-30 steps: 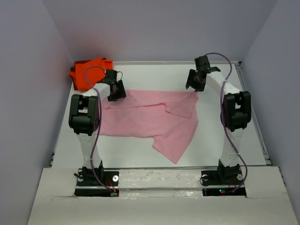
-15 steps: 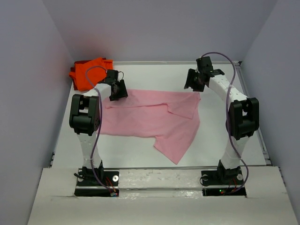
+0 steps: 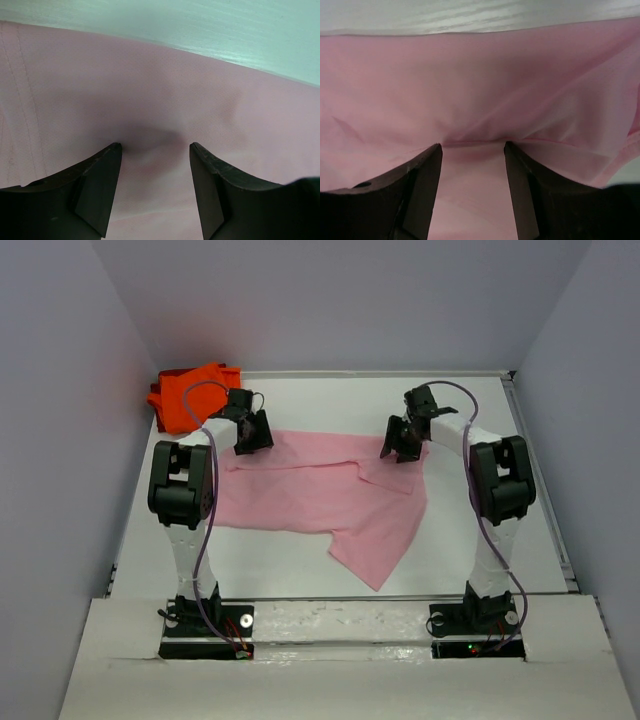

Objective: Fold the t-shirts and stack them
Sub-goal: Fold the flattened tshirt in 1/3 of the way

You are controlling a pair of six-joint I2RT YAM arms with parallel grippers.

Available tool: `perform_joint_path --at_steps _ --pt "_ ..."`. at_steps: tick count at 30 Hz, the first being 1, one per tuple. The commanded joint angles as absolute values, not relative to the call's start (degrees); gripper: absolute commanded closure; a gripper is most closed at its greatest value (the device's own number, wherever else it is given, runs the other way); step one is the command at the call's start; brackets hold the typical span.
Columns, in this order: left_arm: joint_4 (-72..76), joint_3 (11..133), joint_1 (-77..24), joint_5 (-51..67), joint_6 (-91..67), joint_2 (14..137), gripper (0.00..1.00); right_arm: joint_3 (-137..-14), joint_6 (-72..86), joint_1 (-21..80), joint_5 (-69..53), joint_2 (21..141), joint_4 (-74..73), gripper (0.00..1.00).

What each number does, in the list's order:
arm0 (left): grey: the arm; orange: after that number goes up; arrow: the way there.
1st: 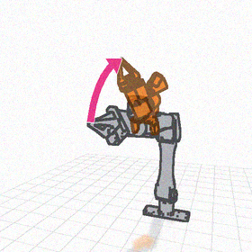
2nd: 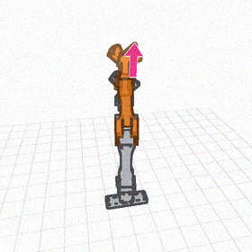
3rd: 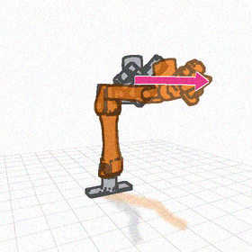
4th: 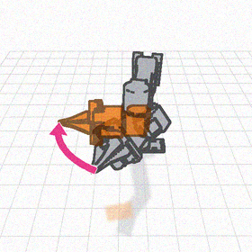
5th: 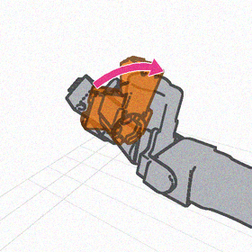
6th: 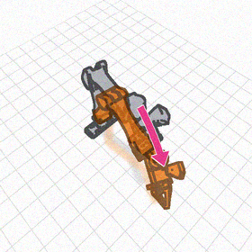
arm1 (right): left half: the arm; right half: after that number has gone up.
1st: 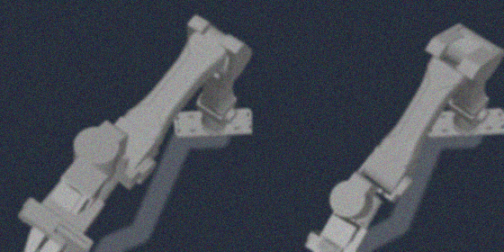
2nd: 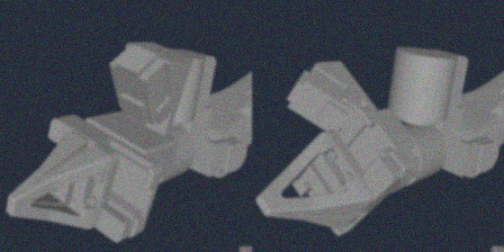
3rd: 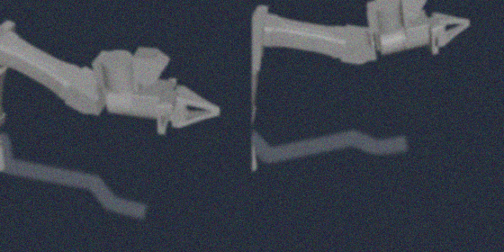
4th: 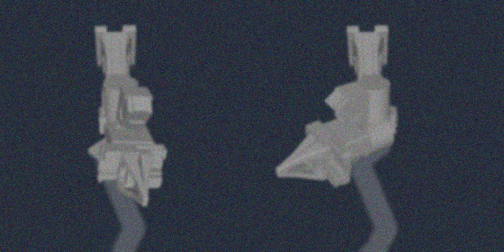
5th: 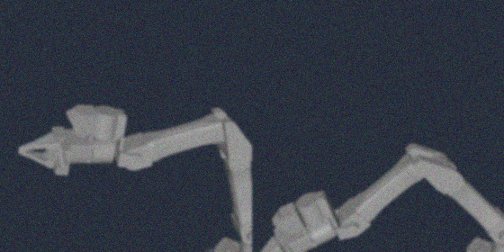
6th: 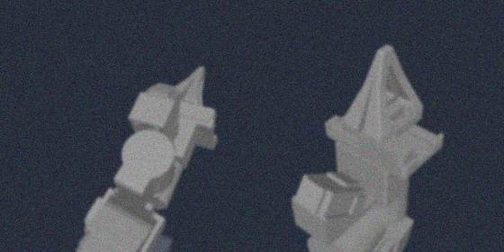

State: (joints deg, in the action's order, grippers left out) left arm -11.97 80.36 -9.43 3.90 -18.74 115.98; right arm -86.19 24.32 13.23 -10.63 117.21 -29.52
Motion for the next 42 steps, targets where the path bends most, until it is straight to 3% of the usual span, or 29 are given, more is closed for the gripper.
perform_joint_path --at_steps 1,15,25,42 --pt "-14.33 79.98 -10.20 5.71 -18.37 116.46 0.31 -87.18 25.49 13.45 -7.83 120.32 -30.75 0.40" --pt "-15.11 82.96 -9.67 7.38 -20.48 119.88 0.31 -99.13 23.12 13.45 2.28 130.51 -38.75 0.39" --pt "-19.25 94.12 -9.67 6.06 -19.78 125.15 0.31 -115.21 21.10 9.94 6.41 137.89 -44.73 0.39" --pt "-20.30 106.08 -9.67 5.19 -18.63 129.21 0.31 -129.72 19.60 5.63 -6.05 141.24 -47.02 0.39"
